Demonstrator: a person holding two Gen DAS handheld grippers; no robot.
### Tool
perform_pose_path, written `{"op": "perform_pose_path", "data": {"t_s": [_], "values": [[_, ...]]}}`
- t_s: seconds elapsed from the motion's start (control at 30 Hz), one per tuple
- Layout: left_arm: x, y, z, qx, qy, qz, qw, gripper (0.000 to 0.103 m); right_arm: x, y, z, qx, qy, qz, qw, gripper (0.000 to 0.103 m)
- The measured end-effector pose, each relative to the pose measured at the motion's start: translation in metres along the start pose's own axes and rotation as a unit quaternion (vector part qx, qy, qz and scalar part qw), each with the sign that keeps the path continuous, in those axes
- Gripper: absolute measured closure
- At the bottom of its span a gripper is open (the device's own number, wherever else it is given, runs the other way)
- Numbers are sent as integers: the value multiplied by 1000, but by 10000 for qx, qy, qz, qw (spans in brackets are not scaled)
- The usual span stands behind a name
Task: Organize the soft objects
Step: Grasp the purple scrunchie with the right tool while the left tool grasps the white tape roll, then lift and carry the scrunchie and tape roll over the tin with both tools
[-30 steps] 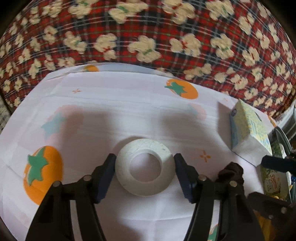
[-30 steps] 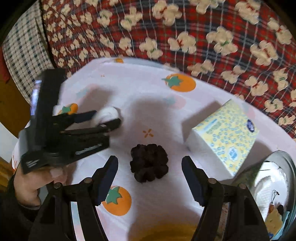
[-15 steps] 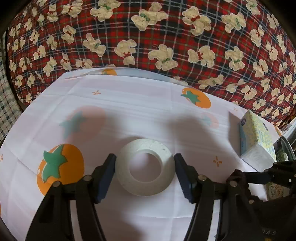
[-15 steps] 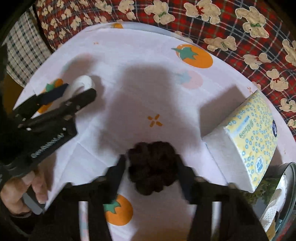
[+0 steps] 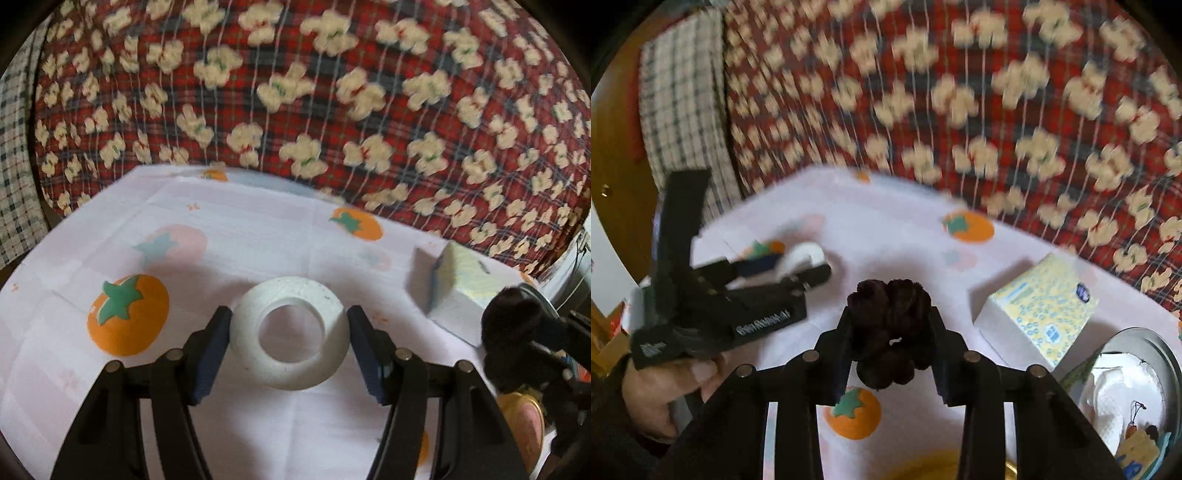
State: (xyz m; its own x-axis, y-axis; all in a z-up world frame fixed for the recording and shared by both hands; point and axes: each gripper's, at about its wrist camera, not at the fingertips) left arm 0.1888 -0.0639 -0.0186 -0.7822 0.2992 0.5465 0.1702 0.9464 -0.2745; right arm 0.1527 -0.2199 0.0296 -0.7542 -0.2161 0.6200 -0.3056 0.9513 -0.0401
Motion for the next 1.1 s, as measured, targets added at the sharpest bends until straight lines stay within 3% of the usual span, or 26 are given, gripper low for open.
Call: {"op": "perform_pose_path", "data": {"t_s": [0.2,0.53,1.1], "values": [[21,-29,17,-219,-357,-3,9991,39,43,-7,23,-118,-1046,117,9944,64],[31,-59,35,-350,-523,45,9980,39,84,-38,70,-432,-2186,670,9726,64],[35,-92,52,-613,-674,-168,9957,39,104,-65,102,-684,-2535,1006,9597,64]]}}
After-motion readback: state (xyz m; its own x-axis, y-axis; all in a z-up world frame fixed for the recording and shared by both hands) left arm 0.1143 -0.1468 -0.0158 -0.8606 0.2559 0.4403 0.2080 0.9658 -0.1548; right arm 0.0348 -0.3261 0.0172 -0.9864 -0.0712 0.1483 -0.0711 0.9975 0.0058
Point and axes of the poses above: each gripper's, at about its wrist camera, not at the fingertips, and x roughly against the way its jaws point, y to its left, z to its underside, and after that the axes turned 8 degrees about z, right-handed
